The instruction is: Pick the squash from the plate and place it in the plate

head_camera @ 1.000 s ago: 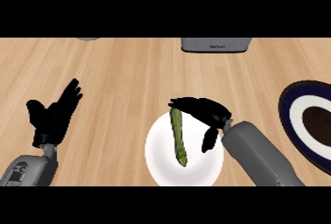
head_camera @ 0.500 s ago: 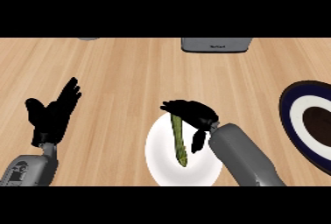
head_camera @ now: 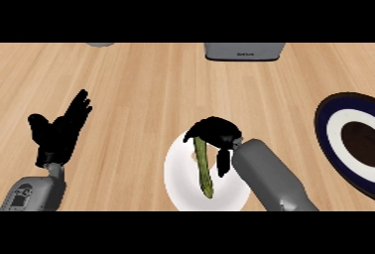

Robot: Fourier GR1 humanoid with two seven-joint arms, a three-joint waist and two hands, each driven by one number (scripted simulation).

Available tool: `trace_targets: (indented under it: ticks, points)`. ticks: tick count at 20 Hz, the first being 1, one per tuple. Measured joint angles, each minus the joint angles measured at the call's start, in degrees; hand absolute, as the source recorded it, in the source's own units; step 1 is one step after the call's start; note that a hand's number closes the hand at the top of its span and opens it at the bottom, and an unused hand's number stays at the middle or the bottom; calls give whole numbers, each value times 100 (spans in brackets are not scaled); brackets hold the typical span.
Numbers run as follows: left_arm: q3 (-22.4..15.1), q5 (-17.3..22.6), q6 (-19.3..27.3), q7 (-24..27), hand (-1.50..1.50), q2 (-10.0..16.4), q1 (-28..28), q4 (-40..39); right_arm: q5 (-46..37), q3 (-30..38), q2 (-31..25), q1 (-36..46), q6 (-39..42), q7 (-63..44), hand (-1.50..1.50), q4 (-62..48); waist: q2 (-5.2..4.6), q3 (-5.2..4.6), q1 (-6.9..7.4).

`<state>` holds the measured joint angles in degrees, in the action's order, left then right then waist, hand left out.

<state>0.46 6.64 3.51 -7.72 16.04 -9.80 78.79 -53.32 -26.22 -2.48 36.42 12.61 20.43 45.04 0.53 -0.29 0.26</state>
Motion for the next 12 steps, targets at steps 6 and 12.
trace_targets:
  ticks: [6, 12]
  points:
    - [52, -47, -68, -183, 0, -19, 26, 197, -184, -94, 55, -136, 48, 262, 150, 212, 25, -11, -4]
    - [134, -128, -84, -126, 0, -54, 108, 169, -23, 99, -16, -453, 40, 232, 150, 586, 28, -13, -70]
